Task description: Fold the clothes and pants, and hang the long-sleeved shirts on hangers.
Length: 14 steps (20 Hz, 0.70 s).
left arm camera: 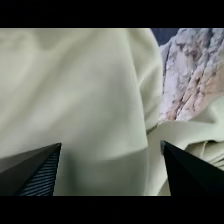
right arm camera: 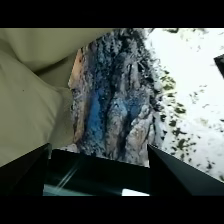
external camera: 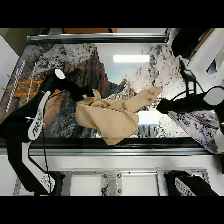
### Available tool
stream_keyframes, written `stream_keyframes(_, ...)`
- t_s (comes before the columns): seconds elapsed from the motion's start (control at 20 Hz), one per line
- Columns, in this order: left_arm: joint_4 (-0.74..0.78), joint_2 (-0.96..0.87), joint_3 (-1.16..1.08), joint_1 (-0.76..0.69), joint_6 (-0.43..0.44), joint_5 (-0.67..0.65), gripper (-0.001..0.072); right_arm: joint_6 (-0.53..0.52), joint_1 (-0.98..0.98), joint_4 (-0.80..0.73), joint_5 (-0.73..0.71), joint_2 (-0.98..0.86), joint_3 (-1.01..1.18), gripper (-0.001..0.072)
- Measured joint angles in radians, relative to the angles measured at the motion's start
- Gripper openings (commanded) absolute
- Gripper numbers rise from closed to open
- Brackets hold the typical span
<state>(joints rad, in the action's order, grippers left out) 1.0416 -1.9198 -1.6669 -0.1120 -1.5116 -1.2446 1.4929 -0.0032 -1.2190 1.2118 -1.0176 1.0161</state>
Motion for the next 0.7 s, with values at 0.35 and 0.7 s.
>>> stream_keyframes(0.35,0.077,-0.121,-0.146,-0.054,-0.009,-0.069,0.0019,0.000,0.103,0.175,-0.169,-0.166,-0.136,0.0659)
stream_keyframes(0.7,0.105,-0.056,-0.171,-0.048,-0.014,-0.068,0.0019,-0.002,0.266,0.222,-0.343,-0.349,-0.125,0.0029)
